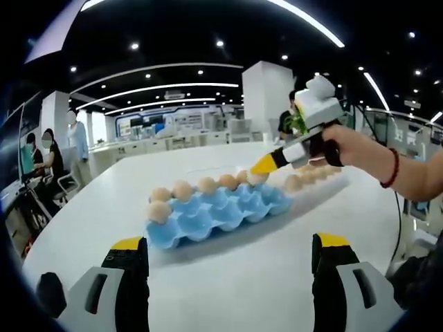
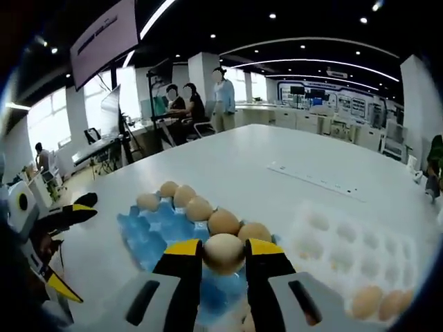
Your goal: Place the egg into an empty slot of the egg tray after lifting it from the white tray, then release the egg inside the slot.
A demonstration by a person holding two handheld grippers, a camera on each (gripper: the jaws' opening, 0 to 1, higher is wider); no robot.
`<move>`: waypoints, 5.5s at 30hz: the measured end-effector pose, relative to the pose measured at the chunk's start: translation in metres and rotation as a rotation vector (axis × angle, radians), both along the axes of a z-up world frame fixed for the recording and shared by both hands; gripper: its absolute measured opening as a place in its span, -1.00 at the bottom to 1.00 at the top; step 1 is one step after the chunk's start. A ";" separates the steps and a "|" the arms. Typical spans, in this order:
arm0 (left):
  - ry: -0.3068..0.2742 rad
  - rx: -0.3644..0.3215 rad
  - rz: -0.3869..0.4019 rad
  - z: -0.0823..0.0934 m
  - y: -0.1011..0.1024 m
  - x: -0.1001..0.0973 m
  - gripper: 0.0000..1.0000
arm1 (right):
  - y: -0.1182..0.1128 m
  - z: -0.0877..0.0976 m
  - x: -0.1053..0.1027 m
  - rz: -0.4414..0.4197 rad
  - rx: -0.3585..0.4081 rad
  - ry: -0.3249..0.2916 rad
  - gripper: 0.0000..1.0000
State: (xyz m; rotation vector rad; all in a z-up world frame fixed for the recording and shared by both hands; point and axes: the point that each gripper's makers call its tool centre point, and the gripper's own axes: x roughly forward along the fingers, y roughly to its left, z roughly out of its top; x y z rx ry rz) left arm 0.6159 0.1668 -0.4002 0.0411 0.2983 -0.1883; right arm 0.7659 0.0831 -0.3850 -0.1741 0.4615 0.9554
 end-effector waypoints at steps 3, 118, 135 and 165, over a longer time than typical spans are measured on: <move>0.001 0.001 0.001 0.000 -0.002 -0.002 1.00 | 0.004 0.001 -0.001 0.009 0.002 -0.002 -0.50; 0.058 -0.059 0.050 0.008 0.027 0.005 1.00 | 0.040 -0.003 -0.022 0.202 -0.079 -0.034 0.16; 0.043 -0.071 0.047 0.011 0.013 0.002 1.00 | -0.015 -0.003 -0.013 0.123 -0.086 -0.041 0.22; 0.051 -0.067 0.053 0.008 0.000 0.008 1.00 | -0.084 0.007 0.011 -0.016 -0.042 -0.022 0.19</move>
